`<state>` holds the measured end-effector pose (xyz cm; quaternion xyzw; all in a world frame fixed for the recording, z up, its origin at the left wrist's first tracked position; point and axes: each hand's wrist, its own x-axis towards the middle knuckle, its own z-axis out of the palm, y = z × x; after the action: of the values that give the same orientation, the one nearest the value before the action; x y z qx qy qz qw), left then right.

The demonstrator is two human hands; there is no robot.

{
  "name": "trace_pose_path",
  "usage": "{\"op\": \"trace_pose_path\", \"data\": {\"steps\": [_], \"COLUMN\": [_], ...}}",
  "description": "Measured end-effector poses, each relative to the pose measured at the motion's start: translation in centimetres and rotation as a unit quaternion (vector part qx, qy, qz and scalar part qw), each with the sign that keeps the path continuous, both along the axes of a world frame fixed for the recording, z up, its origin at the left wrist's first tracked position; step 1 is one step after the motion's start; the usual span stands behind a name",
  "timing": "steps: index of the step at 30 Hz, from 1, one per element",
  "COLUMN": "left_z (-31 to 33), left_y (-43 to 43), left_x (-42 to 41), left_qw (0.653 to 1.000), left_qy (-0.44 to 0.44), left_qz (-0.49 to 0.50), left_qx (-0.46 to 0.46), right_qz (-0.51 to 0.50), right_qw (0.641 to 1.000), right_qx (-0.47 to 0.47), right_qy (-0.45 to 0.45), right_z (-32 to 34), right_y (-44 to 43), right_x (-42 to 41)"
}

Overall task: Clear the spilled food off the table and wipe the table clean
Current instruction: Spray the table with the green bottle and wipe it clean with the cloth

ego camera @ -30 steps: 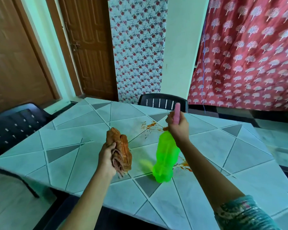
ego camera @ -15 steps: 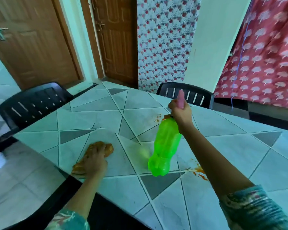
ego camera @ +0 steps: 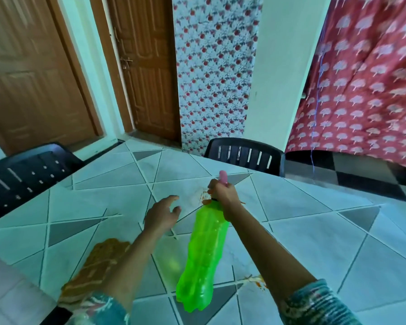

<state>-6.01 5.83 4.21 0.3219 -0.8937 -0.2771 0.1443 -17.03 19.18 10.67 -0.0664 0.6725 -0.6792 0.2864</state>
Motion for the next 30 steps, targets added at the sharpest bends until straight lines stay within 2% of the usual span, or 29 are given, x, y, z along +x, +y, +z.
{"op": "trace_pose_path", "data": {"steps": [2,4,6,10,15,17,23,27,30], "left_z": [-2.4,-4.8,-7.1,-10.1,-11.5,-11.8,-12.0,-11.8,-11.6], "left_y": [-0.1,-0.3,-0.6,-0.6,-0.9,-1.1,-1.0,-1.0,-1.1], "left_x": [-1.2,-1.7,-2.0,-1.5,-1.5,-1.5,-1.4,-1.3,-1.4], "left_qw": [0.992,0.976,0.967,0.969,0.971,0.97,0.973,0.973,0.974], "left_qy": [-0.089,-0.181,-0.221,-0.198,-0.182,-0.174,-0.146,-0.138,-0.146], "left_qz": [-0.034,-0.05,-0.052,-0.041,-0.018,-0.016,-0.015,-0.013,-0.019], "left_qx": [-0.081,-0.107,-0.117,-0.141,-0.152,-0.167,-0.18,-0.182,-0.171], "right_qz": [0.012,0.027,0.045,0.081,0.084,0.065,-0.039,-0.022,-0.025], "right_qw": [0.999,0.997,0.994,0.989,0.992,0.993,0.99,0.988,0.986], "right_qx": [0.004,0.031,0.05,0.046,0.054,0.05,0.022,0.055,0.04], "right_qy": [-0.039,-0.064,-0.083,-0.117,-0.074,-0.087,-0.132,-0.141,-0.158], "right_z": [-0.7,-1.4,-2.3,-3.8,-4.0,-4.3,-5.0,-5.2,-4.9], "right_y": [0.1,0.1,-0.1,-1.3,-3.1,-2.8,2.5,7.0,9.4], "right_x": [-1.4,-2.6,-4.1,-6.0,-7.5,-8.1,-10.7,-10.3,-9.5]}}
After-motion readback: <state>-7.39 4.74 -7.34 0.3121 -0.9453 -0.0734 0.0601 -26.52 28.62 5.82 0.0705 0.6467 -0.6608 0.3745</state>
